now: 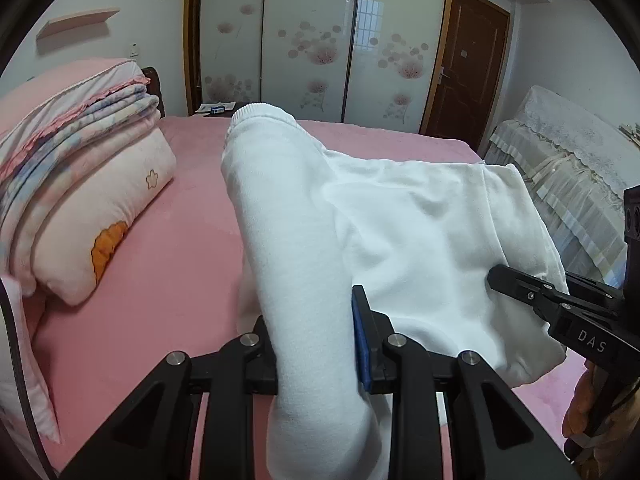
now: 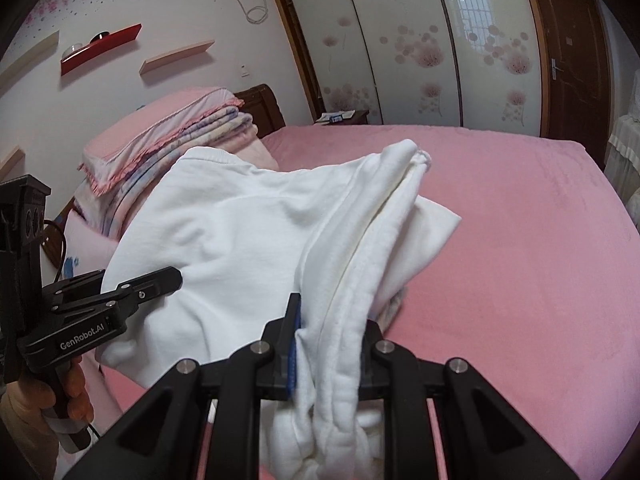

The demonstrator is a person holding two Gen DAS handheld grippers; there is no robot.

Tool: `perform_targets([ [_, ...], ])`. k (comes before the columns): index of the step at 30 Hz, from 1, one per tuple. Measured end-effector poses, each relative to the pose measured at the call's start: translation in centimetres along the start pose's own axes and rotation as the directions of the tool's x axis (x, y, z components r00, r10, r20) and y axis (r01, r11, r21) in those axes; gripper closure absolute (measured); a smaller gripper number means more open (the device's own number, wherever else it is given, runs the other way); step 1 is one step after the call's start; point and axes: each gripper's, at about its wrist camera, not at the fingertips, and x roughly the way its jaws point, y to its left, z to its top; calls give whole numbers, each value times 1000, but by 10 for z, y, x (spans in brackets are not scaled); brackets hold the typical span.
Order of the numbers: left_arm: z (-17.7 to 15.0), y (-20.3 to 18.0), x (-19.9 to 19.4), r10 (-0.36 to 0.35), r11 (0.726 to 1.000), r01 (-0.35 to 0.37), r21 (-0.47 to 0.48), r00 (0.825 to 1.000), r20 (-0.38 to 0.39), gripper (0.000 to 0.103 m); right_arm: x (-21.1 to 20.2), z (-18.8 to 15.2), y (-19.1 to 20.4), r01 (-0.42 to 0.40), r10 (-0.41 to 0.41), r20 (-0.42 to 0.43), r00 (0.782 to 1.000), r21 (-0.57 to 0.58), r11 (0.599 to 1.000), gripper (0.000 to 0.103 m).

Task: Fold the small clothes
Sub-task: 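Carry the folded sweatshirt with the right tool onto the clothes stack, then lower the sweatshirt onto the stack, open the right tool and withdraw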

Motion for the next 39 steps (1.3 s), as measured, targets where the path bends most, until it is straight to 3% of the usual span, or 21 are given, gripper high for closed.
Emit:
perform_targets([
  [3,17,18,33,-6,1000,5,-14,1000,-16,78,29,17,0,19,-20,5,1000,29,999,85],
  [9,20,56,106,-38,996,30,-88,995,-87,77,93,26,-11,33,-30,-30,999,115,993,85],
  [19,-14,72,196,-66,992,40,-121,973,-222,75,161,-8,-44,52,-22,-144,989,203,978,85],
  [21,-20,76,202,-70,992,45,-121,974,-216,71,168,-15,-49,55,-23,-157,987,204,977,85],
  [24,-25,85,206,-57,992,34,-120,979,-197,47,174,-27,-57,49,-16,-152,988,212,976,84],
  [26,-30,95,210,-30,993,8,-121,982,-184,20,177,-33,-64,34,-1,-143,990,227,973,83],
  [31,-45,114,214,-42,987,21,-159,991,-128,10,179,-35,-63,7,17,-121,992,193,981,78],
  [35,-52,120,216,-19,989,6,-146,996,-88,0,178,-37,-59,39,-23,-106,994,146,989,63],
  [39,-55,124,218,-24,990,17,-141,999,-45,0,179,-38,-58,53,-44,-86,995,117,992,55],
])
